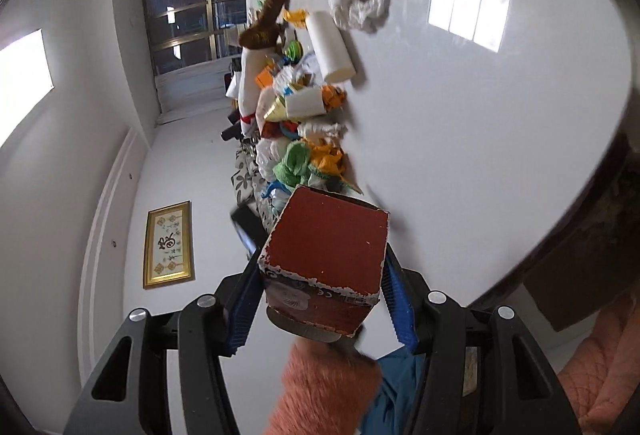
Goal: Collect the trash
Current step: 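Grasp the red box with the right tool while the left tool moves to the table, then grasp the white crumpled tissue with the left tool while the right tool holds the red box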
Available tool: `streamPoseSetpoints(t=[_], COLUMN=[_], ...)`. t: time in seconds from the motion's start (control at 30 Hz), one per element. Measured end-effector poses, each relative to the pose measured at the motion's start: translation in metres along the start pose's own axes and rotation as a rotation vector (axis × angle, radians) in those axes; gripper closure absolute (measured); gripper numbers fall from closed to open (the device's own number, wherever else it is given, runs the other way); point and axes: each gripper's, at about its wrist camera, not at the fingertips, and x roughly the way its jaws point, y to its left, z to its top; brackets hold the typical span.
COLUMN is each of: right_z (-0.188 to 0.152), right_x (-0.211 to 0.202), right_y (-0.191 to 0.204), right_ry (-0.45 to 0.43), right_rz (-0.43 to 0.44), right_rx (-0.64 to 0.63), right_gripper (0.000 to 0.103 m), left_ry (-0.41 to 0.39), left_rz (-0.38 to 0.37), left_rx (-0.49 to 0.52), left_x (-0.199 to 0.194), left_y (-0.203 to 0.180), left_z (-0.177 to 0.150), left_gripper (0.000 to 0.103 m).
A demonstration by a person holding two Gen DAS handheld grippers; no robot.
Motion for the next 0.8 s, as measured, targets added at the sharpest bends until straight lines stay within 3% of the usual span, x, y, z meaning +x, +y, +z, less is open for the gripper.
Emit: streamPoseSetpoints(t=[0.1,0.17,0.27,0.33,0.5,0.57,0.77,0.8], right_z=[0.000,-0.001,-0.003,-0.004,-0.002,-0.001,0.002,0.003], right_x=[-0.006,-0.007,-0.004,-0.003,0.006,0.009,0.022,0.023], right_y=[-0.001,-0.001,-0.005,-0.009,-0.010,-0.009,-0.006,-0.006], right_ry=[-0.006,-0.006,0.013,0.022,0.046,0.051,0.073,0.076], right_rz=[-0.009,-0.029,-0.036,-0.053,-0.054,-0.061,-0.066,-0.057], right_rx=[-0.010,-0.034,-0.043,-0.049,-0.054,-0.059,-0.050,-0.041], right_gripper=[0.048,0.048,0.048,0.048,0.048,0.048,0.048,0.048], left_ry=[0.010,0.026,0.033,0.033,0.059,0.049,0.106,0.132], left_rz=[-0.020,0.009,-0.009,-0.088,-0.277,-0.322,-0.549,-0.633], left_rx=[-0.085,-0.134,-0.165,-0.168,-0.147,-0.151,-0.164,-0.192], left_x=[0.011,0.020,0.022,0.016,-0.011,-0.024,-0.067,-0.072], left_y=[0.001,0.006,0.013,0.018,0.036,0.044,0.066,0.073], left_z=[0.022,0.030,0.037,0.038,0.013,0.002,-0.034,-0.038], left_gripper=[0.012,0.012,0.026,0.037,0.052,0.053,0.053,0.056])
